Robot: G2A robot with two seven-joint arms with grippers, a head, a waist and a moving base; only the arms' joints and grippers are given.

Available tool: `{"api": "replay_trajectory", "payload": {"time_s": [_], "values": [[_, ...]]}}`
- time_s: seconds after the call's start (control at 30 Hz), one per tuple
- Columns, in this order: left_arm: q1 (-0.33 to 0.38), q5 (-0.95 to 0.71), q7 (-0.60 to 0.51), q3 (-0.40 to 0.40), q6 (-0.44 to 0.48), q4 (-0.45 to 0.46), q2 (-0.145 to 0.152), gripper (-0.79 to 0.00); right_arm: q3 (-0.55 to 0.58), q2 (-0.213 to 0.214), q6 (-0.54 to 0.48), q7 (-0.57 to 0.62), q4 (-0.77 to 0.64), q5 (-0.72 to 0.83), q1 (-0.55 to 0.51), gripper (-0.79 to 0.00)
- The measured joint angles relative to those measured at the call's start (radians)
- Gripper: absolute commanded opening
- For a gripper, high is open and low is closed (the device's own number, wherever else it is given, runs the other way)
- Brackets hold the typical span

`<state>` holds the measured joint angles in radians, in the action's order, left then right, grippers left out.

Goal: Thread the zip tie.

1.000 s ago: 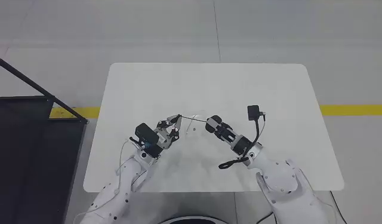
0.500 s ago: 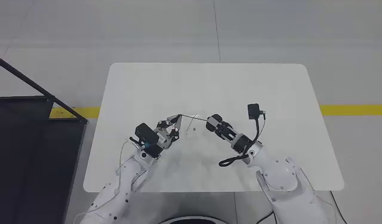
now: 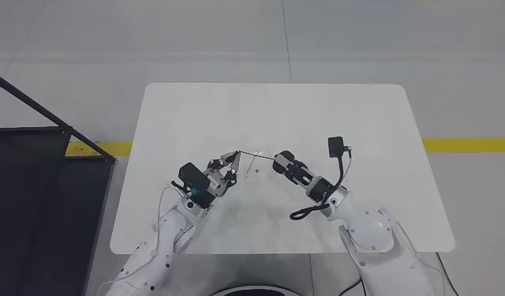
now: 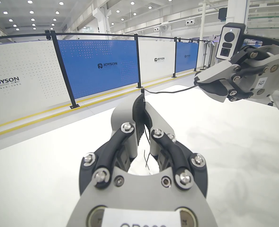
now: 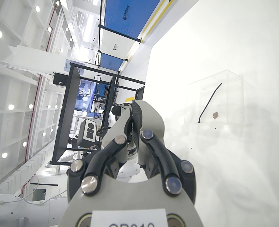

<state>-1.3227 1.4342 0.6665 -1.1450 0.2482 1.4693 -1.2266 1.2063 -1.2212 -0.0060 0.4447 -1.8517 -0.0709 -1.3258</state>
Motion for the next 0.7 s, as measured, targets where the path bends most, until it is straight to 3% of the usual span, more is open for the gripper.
{"api": "replay_trajectory", "payload": {"time_s": [0.7], "values": [[0.000,0.000,0.000,0.000,0.000,0.000,0.000,-0.785,-0.004,-0.002,0.014,0.007,0.006,-0.002,0.011,-0.785]]}}
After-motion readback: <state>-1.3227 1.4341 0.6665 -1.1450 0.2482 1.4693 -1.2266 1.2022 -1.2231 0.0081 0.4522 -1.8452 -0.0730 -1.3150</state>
